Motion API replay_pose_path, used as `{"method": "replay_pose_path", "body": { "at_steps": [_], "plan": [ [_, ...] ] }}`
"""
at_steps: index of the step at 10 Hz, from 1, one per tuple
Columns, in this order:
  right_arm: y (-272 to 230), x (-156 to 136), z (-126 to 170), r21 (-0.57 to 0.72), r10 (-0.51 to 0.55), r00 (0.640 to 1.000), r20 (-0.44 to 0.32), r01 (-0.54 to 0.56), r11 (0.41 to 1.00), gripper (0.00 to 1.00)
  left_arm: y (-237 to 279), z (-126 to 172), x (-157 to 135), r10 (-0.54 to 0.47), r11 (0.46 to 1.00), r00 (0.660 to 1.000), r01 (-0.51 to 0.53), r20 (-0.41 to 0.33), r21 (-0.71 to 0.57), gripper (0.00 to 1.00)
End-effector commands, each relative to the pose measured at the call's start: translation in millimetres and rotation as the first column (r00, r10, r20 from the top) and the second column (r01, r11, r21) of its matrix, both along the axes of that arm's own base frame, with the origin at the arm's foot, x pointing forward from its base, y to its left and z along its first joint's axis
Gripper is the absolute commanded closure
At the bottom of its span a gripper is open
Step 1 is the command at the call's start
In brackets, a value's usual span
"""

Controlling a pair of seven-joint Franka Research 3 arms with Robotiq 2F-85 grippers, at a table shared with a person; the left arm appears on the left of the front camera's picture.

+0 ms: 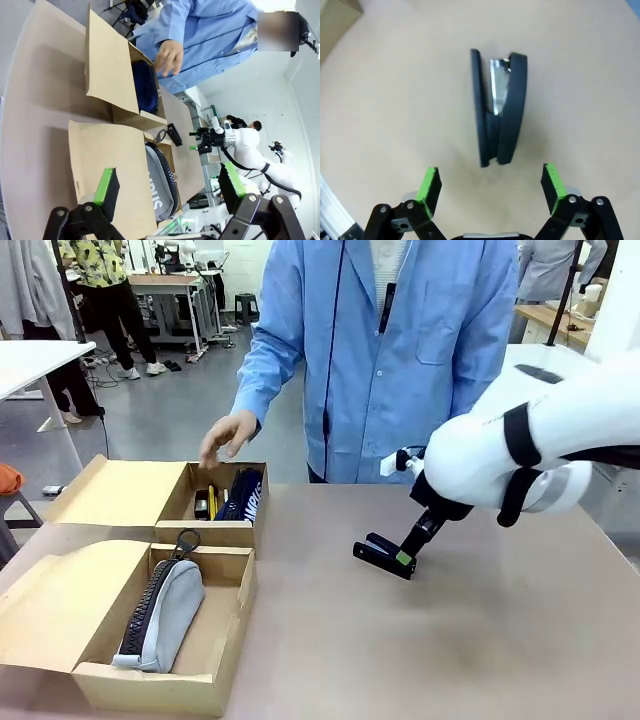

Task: Place items inside the box.
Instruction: Pick up a Pencil pouch or Stapler and place it inside the Mailer Box closest to the robot.

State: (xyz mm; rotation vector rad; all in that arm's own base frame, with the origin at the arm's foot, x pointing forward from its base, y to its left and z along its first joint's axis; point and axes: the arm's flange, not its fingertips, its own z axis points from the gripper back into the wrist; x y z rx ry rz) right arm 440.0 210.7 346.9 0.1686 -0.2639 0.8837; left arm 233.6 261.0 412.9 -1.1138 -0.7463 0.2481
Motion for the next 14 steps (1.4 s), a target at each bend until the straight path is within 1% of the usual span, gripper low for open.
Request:
{"method": "replay_pose_path", "body": {
  "at_steps": [1, 5, 6, 8, 10, 11, 12, 13, 14],
  "plan": [
    [13.5, 23.5, 5.7, -0.038, -0.057, 0.998, -0.008, 0.057, 0.998, 0.00, 0.0, 0.4, -0.2, 0.004, 1.000, 1.000, -0.004, 0.027, -0.006, 0.00],
    [26.1, 43.4, -25.8, -0.076, -0.070, 0.994, -0.086, 0.064, 0.995, 0.00, 0.0, 0.4, -0.2, 0.004, 1.000, 1.000, -0.004, 0.027, -0.006, 0.00],
    [28.7, 43.7, -31.4, -0.072, -0.065, 0.991, -0.117, 0.057, 0.996, 0.00, 0.0, 0.4, -0.2, 0.004, 1.000, 1.000, -0.004, 0.027, -0.006, 0.00],
    [39.2, 34.9, -41.8, -0.084, -0.046, 0.987, -0.153, 0.033, 0.996, 0.00, 0.0, 0.4, -0.2, 0.004, 1.000, 1.000, -0.004, 0.027, -0.006, 0.00],
    [46.1, 29.4, -52.4, -0.099, -0.039, 0.990, -0.135, 0.026, 0.995, 0.00, 0.0, 0.4, -0.2, 0.004, 1.000, 1.000, -0.004, 0.027, -0.006, 0.00],
    [46.0, 28.1, -53.3, -0.076, -0.057, 0.994, -0.091, 0.050, 0.996, 0.00, 0.0, 0.4, -0.2, 0.004, 1.000, 1.000, -0.004, 0.027, -0.006, 0.00],
    [45.4, 26.9, -52.7, -0.042, -0.070, 0.995, -0.068, 0.067, 0.997, 0.00, 0.0, 0.4, -0.2, 0.004, 1.000, 1.000, -0.004, 0.027, -0.006, 0.00],
    [45.2, 26.0, -52.4, -0.033, -0.069, 0.995, -0.065, 0.067, 0.997, 0.00, 0.0, 0.4, -0.2, 0.004, 1.000, 1.000, -0.004, 0.027, -0.006, 0.00],
    [44.1, 25.0, -52.9, -0.030, -0.062, 0.994, -0.085, 0.060, 0.998, 0.14, 0.0, 0.4, -0.2, 0.004, 1.000, 1.000, -0.004, 0.027, -0.006, 0.00]
  ]
}}
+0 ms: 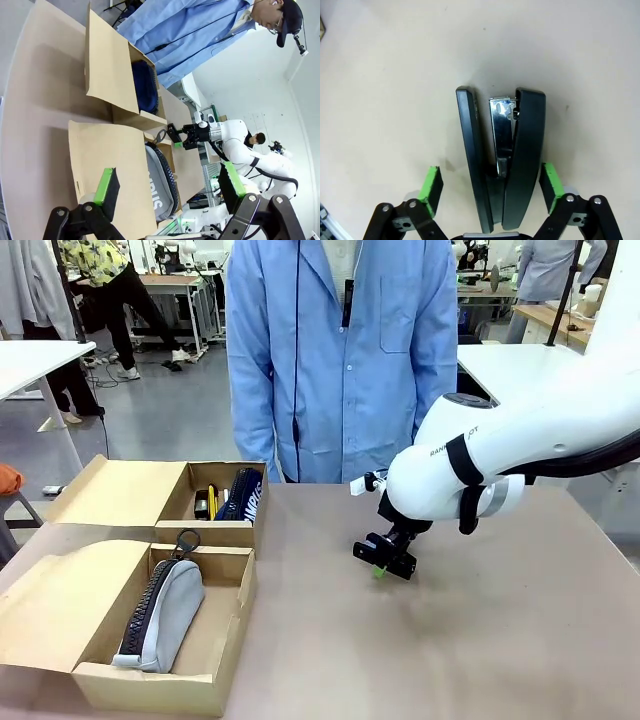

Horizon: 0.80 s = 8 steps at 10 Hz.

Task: Place items inside the box.
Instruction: Pick up a Pencil pouch or Stapler and place it inside the Mailer Box closest to the robot.

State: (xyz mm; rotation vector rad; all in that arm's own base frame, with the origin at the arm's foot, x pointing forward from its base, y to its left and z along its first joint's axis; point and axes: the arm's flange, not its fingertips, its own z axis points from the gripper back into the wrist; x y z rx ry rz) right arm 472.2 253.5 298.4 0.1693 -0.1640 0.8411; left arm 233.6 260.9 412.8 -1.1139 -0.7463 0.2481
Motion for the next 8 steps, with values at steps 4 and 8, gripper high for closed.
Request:
{"method": "replay_pose_path", "body": {
  "at_steps": [4, 8],
  "plan": [
    [-2.6, -7.0, -3.7, 0.017, -0.036, 0.999, -0.031, 0.036, 0.999, 1.00, 0.1, 0.5, -0.2, 0.004, 1.000, 1.000, -0.004, 0.027, -0.006, 0.00],
    [-7.3, -16.6, 7.2, 0.002, -0.037, 0.999, -0.034, 0.038, 0.999, 1.00, 0.1, 0.5, -0.2, 0.004, 1.000, 1.000, -0.004, 0.027, -0.006, 0.00]
  ]
}}
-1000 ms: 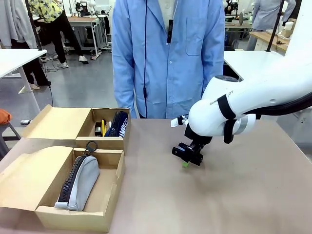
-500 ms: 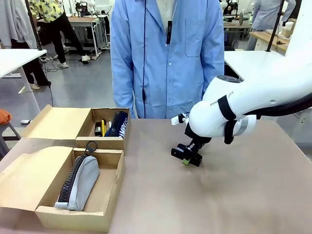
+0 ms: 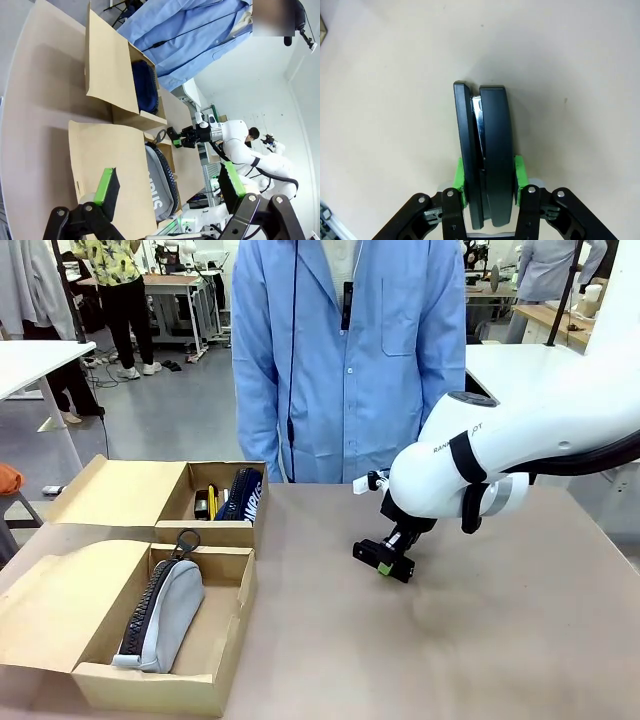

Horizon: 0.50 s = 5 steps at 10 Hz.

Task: Place items inside the box.
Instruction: Pick up a Pencil pouch or Stapler and place it inside the Mailer Box closest to the robot.

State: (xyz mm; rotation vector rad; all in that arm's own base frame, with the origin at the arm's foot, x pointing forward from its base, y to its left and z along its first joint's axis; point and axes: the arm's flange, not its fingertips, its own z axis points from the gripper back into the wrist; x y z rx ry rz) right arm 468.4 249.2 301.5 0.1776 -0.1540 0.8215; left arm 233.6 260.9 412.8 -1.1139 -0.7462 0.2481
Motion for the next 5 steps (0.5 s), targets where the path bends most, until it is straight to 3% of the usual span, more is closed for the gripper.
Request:
{"method": "replay_pose_path", "body": {
  "at_steps": [1, 2, 3, 4, 5],
  "plan": [
    [-4.2, -19.4, 13.1, -0.006, -0.028, 0.999, -0.031, 0.027, 1.000, 1.00, 0.1, 0.5, -0.2, 0.004, 1.000, 1.000, -0.004, 0.027, -0.006, 0.00],
    [-5.8, -31.0, 30.3, -0.005, -0.062, 0.997, -0.052, 0.062, 0.998, 1.00, 0.1, 0.5, -0.2, 0.004, 1.000, 1.000, -0.004, 0.027, -0.006, 0.00],
    [-16.1, -55.7, 68.8, -0.053, -0.174, 0.964, -0.200, 0.167, 0.985, 1.00, 0.1, 0.5, -0.2, 0.004, 1.000, 1.000, -0.004, 0.027, -0.006, 0.00],
    [-32.1, -86.6, 103.6, -0.177, -0.307, 0.909, -0.281, 0.265, 0.948, 1.00, 0.1, 0.5, -0.2, 0.004, 1.000, 1.000, -0.004, 0.027, -0.006, 0.00],
    [-47.4, -122.4, 134.9, -0.183, -0.309, 0.907, -0.287, 0.264, 0.947, 1.00, 0.1, 0.5, -0.2, 0.004, 1.000, 1.000, -0.004, 0.027, -0.006, 0.00]
  ]
}}
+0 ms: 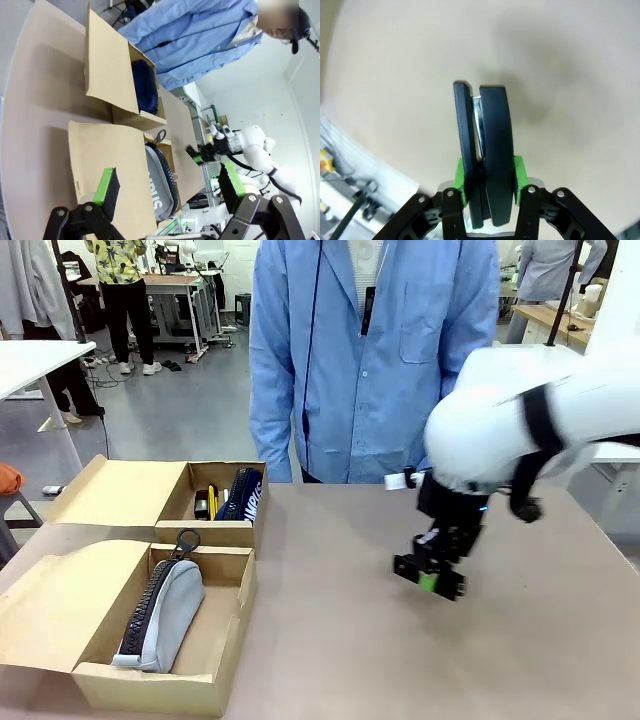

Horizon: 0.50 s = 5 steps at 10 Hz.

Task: Place items inside the box.
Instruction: Pick up a Pencil pouch or Stapler and place it inside the Mailer Box closest to the robot.

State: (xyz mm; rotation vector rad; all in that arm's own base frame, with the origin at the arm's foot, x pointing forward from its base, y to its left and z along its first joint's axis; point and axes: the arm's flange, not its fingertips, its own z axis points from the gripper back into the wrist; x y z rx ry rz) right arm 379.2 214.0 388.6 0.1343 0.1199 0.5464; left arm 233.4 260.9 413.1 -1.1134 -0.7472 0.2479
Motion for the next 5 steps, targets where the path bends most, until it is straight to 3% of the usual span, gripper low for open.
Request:
{"method": "replay_pose_path", "body": {
  "at_steps": [1, 2, 3, 4, 5],
  "plan": [
    [-20.8, -65.2, 63.2, 0.000, -0.028, 0.999, -0.035, 0.028, 1.000, 1.00, 0.0, 0.2, 0.0, 0.003, 1.000, 1.000, -0.003, 0.026, -0.006, 0.00],
    [-24.0, -84.7, 71.1, 0.070, 0.079, 0.997, -0.004, -0.078, 0.994, 1.00, 0.0, 0.2, 0.0, 0.003, 1.000, 1.000, -0.003, 0.026, -0.006, 0.00],
    [-37.1, -71.6, 72.1, 0.166, 0.196, 0.981, -0.002, -0.193, 0.967, 1.00, 0.0, 0.2, 0.0, 0.003, 1.000, 1.000, -0.003, 0.026, -0.006, 0.00],
    [-21.6, -69.9, 63.2, -0.008, -0.004, 0.999, -0.044, 0.004, 1.000, 1.00, 0.0, 0.2, 0.0, 0.003, 1.000, 1.000, -0.003, 0.026, -0.006, 0.00],
    [-21.6, -69.9, 63.2, -0.008, -0.004, 0.999, -0.044, 0.004, 1.000, 1.00, 0.0, 0.2, 0.0, 0.003, 1.000, 1.000, -0.003, 0.026, -0.006, 0.00]
  ]
}}
